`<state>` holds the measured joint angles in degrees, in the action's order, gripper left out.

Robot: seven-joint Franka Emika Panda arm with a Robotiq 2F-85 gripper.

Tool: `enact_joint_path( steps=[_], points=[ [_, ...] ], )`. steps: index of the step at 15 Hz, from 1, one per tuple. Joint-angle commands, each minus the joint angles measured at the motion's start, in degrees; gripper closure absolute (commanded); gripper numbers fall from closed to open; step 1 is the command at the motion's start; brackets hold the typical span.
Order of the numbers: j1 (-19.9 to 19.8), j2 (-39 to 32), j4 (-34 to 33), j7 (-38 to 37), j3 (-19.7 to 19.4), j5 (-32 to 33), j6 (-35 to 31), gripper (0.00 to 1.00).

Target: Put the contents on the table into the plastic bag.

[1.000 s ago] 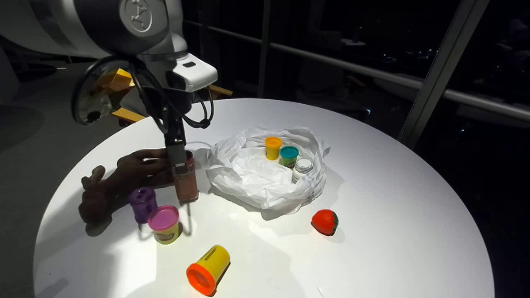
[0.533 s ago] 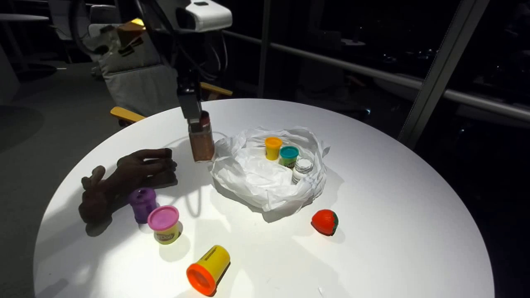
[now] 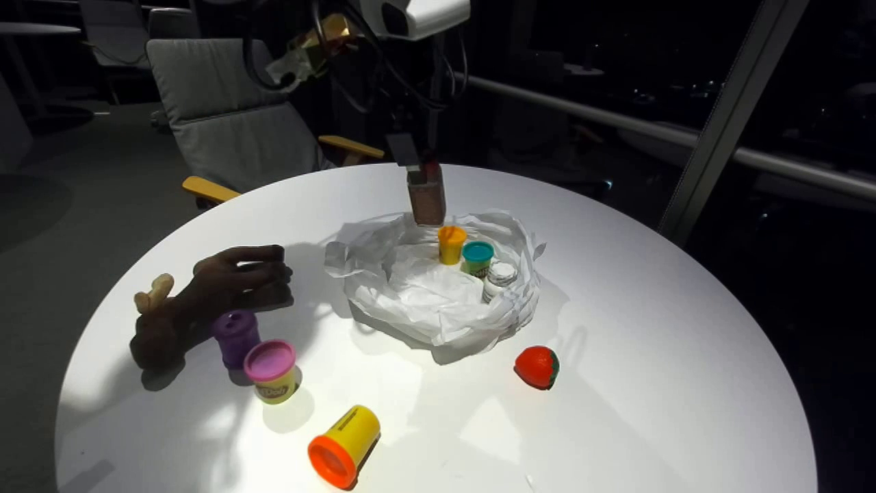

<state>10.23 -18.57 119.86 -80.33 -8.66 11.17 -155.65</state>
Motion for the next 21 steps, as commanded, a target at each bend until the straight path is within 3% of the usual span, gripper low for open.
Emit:
enact_joint_path(
  steps=[1, 11, 18, 19, 20, 21],
  points=[
    [-0.24, -6.93, -5.61, -3.44, -2.2, -0.17, -1.19, 0.76],
    [-1.31, -14.46, -9.28, -3.09, -5.19, -4.55, -0.5, 0.76],
    [-3.86, -16.73, -10.72, 0.57, -2.76, -8.85, 0.4, 0.76],
    [-3.33, -16.61, -10.67, -0.03, -3.41, -8.78, 0.43, 0.26],
    [-2.69, -16.29, -10.39, -0.64, -4.27, -8.24, 0.28, 0.26],
    [-2.3, -14.83, -9.24, -0.37, -4.64, -7.64, 0.69, 0.19]
  ],
)
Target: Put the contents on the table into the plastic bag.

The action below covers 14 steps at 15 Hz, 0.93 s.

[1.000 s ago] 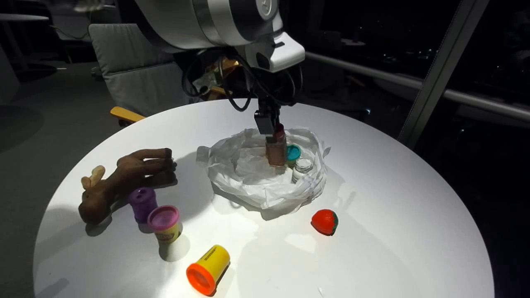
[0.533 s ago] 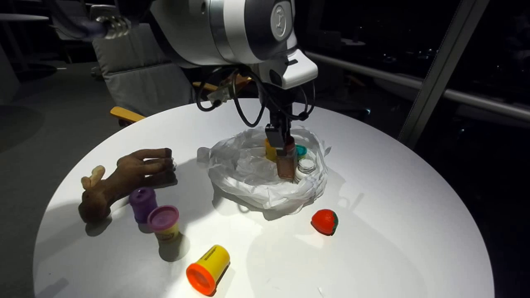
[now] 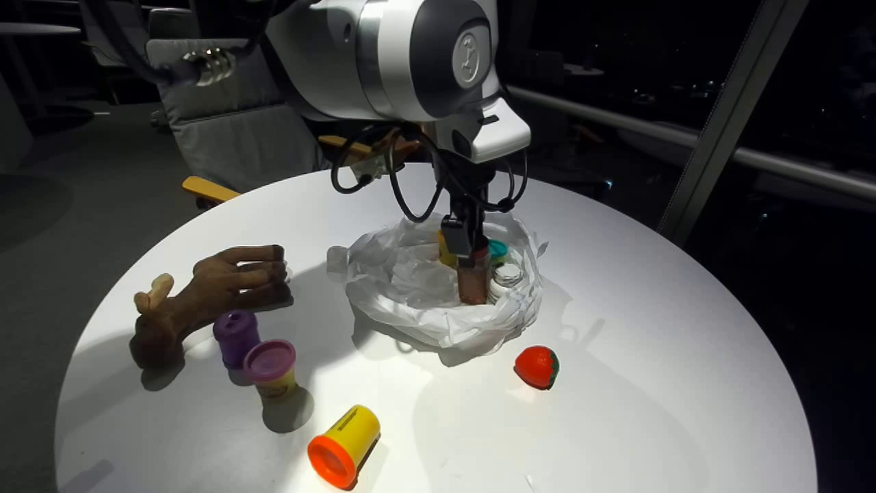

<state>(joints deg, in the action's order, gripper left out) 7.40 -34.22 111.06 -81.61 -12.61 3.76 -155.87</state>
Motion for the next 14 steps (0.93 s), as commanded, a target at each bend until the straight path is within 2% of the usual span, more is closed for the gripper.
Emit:
enact_joint_path(
  steps=[1, 2, 3, 5, 7, 9, 12, 14],
  points=[
    [1.29, 2.55, 1.13, 0.8, -1.39, 0.63, 1.53, 0.12],
    [1.85, 5.28, 3.66, 1.39, -1.65, 1.42, 2.13, 0.03],
    [2.17, 7.62, 5.91, 2.06, -1.63, 1.97, 2.79, 0.0],
    [2.54, 13.64, 11.57, 4.33, -0.8, 3.05, 4.17, 0.0],
    [4.65, 19.02, 16.71, 2.27, -2.19, 6.79, 3.88, 0.0],
    [5.25, 24.77, 21.58, 0.98, -1.77, 11.14, 5.58, 0.0],
    [2.85, 30.54, 27.76, 5.4, 3.24, 12.6, 9.97, 0.0],
    [1.89, 31.74, 30.95, 9.01, 6.19, 12.24, 9.04, 0.0]
  ],
)
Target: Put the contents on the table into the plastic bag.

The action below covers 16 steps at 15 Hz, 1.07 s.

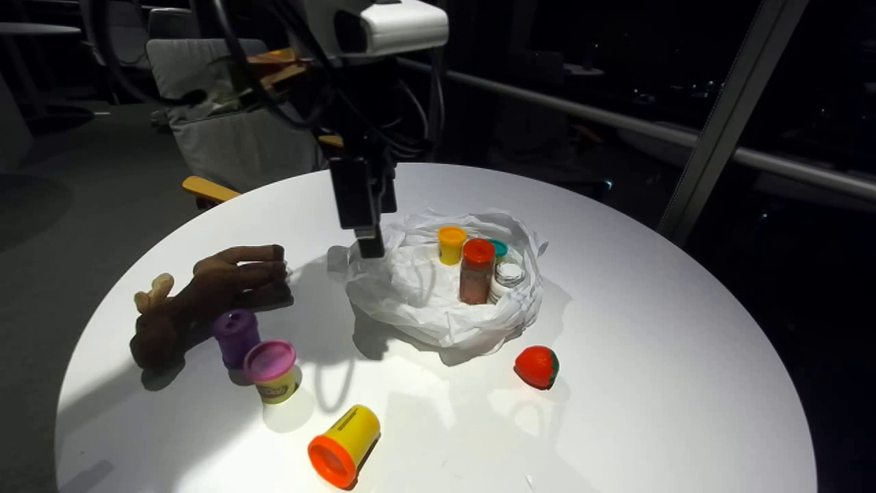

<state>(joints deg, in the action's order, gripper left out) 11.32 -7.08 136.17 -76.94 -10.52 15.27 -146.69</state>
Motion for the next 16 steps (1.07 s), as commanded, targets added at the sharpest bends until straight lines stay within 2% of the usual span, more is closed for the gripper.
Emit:
enact_joint_path(
  steps=[1, 5, 10, 14, 16],
  points=[
    [-2.33, 3.55, 6.45, 5.0, 5.18, 1.38, -2.1, 0.0],
    [-2.66, -0.53, 7.61, 7.94, 8.18, 0.6, -3.55, 0.0],
    [-2.62, -4.35, 9.38, 11.97, 8.81, -1.07, -4.02, 0.0],
    [-3.99, -5.87, 11.48, 19.22, 9.4, -7.05, -7.08, 0.0],
    [-5.49, -6.41, 12.51, 24.58, 10.35, -12.57, -9.85, 0.0]
  ],
)
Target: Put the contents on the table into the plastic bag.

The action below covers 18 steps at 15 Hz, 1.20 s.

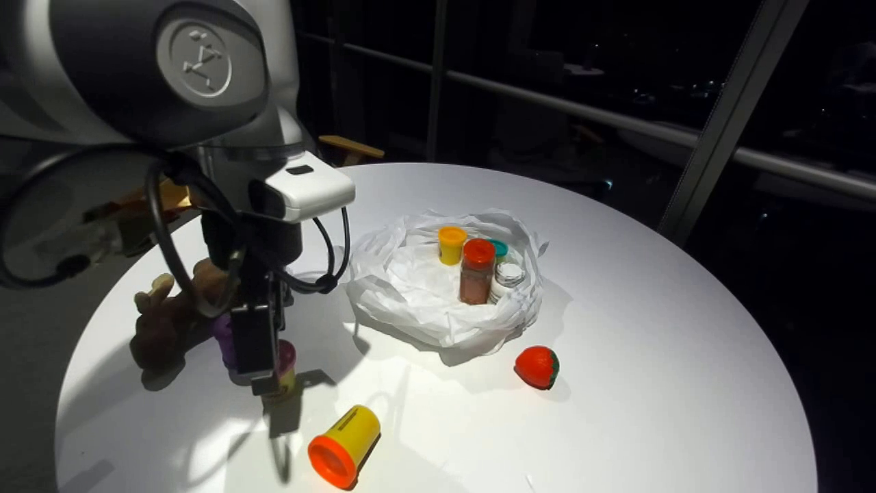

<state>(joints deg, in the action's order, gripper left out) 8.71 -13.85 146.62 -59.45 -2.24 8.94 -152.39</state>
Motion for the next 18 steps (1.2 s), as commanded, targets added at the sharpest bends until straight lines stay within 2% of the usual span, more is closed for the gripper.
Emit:
enact_joint_path(
  steps=[1, 5, 10, 11, 12, 14, 18],
  points=[
    [-3.65, 0.32, 2.63, 9.46, 2.61, -9.39, -5.94, 0.0],
    [-5.83, -0.01, 3.97, 18.52, 5.14, -21.08, -11.2, 0.0],
    [-4.95, -2.47, 3.22, 23.16, 5.86, -26.78, -13.96, 0.0],
    [-4.47, -2.85, 3.17, 23.23, 5.62, -26.72, -14.01, 0.05],
    [-4.27, -3.12, 3.17, 23.45, 5.59, -26.79, -14.01, 0.27],
    [-3.3, -3.39, 3.54, 22.74, 4.58, -25.81, -13.94, 0.3],
    [-2.67, -1.97, 4.93, 21.95, 3.3, -25.27, -15.09, 0.62]
  ],
)
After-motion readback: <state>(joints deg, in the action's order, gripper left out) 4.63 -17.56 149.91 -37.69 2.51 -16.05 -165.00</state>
